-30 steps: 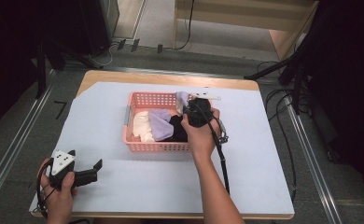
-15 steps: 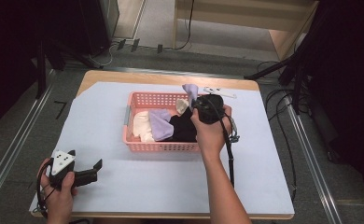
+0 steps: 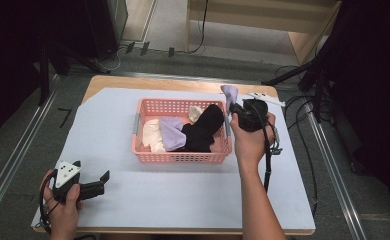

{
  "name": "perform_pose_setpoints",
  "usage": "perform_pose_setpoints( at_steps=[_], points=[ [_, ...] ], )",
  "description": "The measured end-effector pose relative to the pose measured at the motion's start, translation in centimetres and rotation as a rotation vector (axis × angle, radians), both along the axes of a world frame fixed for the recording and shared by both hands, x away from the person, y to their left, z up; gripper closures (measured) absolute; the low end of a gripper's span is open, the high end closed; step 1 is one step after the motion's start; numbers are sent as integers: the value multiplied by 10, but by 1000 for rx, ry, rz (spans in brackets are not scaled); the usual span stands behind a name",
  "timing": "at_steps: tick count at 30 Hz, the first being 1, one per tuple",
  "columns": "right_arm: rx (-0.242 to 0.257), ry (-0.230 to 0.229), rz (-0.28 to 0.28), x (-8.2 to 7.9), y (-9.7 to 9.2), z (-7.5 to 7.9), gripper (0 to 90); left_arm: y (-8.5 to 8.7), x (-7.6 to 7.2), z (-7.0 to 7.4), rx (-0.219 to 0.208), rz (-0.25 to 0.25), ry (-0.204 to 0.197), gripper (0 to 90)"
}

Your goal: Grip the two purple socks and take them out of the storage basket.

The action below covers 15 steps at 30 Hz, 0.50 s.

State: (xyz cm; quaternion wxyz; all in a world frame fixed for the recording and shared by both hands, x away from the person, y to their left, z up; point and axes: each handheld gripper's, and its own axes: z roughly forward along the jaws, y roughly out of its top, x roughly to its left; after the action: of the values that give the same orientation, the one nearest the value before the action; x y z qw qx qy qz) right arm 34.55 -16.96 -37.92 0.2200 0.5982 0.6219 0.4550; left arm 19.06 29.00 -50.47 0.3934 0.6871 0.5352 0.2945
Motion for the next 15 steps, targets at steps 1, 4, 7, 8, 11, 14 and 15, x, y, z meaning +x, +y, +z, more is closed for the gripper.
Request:
perform_pose_setpoints(
  at_steps=[1, 4, 7, 8, 11, 14, 15],
  points=[
    [0, 5, -9, -1, -4, -1, 862, 0, 0, 0, 0, 0, 0, 0],
    [-6, 16, -26, -2, -14, -5, 861, 0, 0, 0, 1, 0, -2, 0],
    [-11, 31, -43, -3, -24, -11, 861, 0, 0, 0, 0, 0, -2, 0],
    [-11, 39, -51, -4, -27, -14, 862, 0, 0, 0, 0, 0, -3, 0],
    [-9, 56, -74, -5, -38, -21, 861, 0, 0, 0, 0, 0, -2, 0],
    [-10, 79, -97, -6, -50, -30, 862, 0, 0, 0, 0, 1, -1, 0],
    [-20, 88, -102, -6, -52, -33, 861, 0, 0, 0, 1, 1, 0, 0]
  ],
)
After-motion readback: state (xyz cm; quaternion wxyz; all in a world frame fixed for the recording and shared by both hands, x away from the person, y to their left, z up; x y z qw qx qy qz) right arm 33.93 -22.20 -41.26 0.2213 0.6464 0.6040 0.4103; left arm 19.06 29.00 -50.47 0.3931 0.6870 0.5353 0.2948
